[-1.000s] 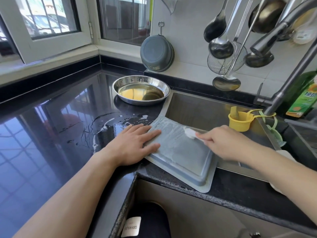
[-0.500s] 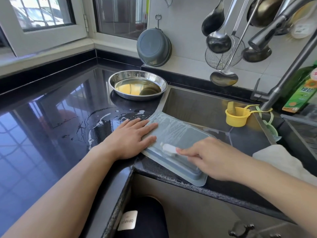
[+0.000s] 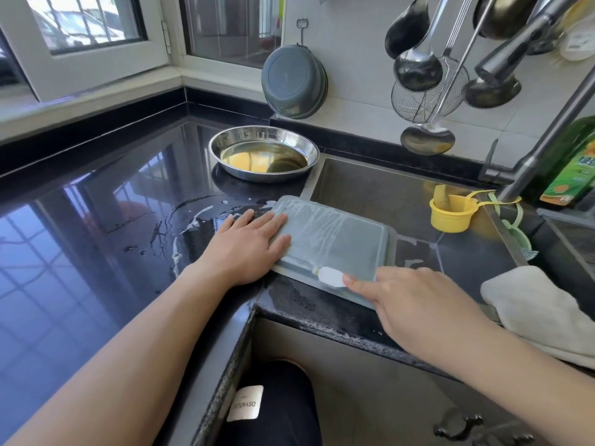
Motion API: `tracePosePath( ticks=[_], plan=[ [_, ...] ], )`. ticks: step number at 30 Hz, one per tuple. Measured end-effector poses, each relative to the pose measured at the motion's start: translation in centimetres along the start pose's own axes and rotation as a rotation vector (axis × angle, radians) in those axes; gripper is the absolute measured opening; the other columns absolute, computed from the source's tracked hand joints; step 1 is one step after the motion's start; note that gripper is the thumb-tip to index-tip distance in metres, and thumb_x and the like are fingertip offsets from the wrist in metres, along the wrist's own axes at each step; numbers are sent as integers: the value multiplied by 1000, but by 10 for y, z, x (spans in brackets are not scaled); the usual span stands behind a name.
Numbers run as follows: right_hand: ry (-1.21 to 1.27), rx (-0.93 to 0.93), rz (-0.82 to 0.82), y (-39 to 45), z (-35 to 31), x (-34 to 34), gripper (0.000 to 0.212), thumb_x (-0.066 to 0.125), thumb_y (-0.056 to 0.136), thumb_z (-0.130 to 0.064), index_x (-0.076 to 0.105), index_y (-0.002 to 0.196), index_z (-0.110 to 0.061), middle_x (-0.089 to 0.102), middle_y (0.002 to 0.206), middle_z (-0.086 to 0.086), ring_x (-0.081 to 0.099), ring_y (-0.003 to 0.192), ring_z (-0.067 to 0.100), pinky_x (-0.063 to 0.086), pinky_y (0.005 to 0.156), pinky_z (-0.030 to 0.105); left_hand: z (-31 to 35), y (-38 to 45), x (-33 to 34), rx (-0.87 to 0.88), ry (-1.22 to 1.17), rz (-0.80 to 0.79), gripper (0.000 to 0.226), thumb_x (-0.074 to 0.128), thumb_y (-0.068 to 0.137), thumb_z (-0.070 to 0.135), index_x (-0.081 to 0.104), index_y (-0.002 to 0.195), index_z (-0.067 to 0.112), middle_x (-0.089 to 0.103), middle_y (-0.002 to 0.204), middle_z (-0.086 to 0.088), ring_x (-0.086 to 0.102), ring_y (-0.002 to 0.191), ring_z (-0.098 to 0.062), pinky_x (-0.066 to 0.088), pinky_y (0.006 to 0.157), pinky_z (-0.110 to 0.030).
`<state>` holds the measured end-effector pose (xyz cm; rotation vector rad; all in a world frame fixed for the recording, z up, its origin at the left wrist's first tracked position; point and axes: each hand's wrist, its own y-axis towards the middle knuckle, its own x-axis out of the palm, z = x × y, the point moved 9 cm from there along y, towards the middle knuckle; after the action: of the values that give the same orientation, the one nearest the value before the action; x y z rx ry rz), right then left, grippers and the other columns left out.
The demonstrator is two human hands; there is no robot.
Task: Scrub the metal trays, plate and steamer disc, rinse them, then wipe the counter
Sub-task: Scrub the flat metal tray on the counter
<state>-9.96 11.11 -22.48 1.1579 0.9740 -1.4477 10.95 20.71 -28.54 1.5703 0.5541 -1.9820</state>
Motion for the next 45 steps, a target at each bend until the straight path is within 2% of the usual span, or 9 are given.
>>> tracePosePath(
  ticks=[3,7,11,17,21,26,31,39,45],
  plan=[
    [29,45,-31,-6,14,1,58,38,105,-26,24,153,-55,53,97,-9,63,90,28,46,65,38,-3,2,2,-20,-12,-4,59,15,106,61,12,163,43,14,172,14,8,160,-25,6,128,-50],
    [-7,23,80,12,-10,0,58,59,93,-20,51,144,-46,34,75,-9,59,62,31,29,50,34,-2,1,2,-7,-13,2,57,15,107,57,14,162,42,15,172,10,8,160,-25,6,127,-49],
    [48,-72,147,36,-39,1,61,48,100,-17,36,153,-42,37,86,-4,51,72,31,29,59,36,0,-3,-1,-9,-2,-1,55,15,109,52,13,163,42,12,173,10,6,160,-23,5,127,-46],
    [-42,-50,170,-4,1,13,71,90,59,-10,73,123,-34,38,65,-7,42,37,27,17,42,27,-1,-2,-1,-1,-22,-9,53,13,110,47,12,163,43,11,173,8,5,160,-21,1,128,-44],
    [20,28,155,-33,32,15,70,89,65,-7,71,126,-37,29,67,-10,30,37,25,16,39,26,-1,-2,0,9,-36,-12,53,14,110,46,13,163,43,12,173,8,4,160,-19,1,128,-45],
    [85,8,133,-5,5,19,68,86,68,-11,69,127,-40,39,66,-10,50,42,28,23,43,28,0,-2,1,4,-45,-28,52,14,111,44,12,163,45,11,173,6,3,160,-17,0,128,-46],
    [167,-62,138,36,-41,6,60,50,102,-17,34,155,-42,39,90,-4,56,83,29,33,65,35,1,-2,0,-7,-37,-40,52,11,110,45,10,162,51,10,174,7,1,160,-17,-1,129,-46],
    [146,104,83,-26,41,31,66,71,93,-23,45,139,-62,32,71,-13,53,59,24,28,42,30,-1,1,1,-19,-72,-41,52,13,109,46,13,160,54,12,173,9,2,160,-18,-1,129,-46],
    [246,66,20,-33,58,31,55,49,105,-33,29,139,-71,42,75,-11,53,70,22,49,60,44,-3,3,3,-6,-90,-46,51,16,109,49,16,159,56,13,173,9,3,160,-16,-1,128,-45]
  ],
)
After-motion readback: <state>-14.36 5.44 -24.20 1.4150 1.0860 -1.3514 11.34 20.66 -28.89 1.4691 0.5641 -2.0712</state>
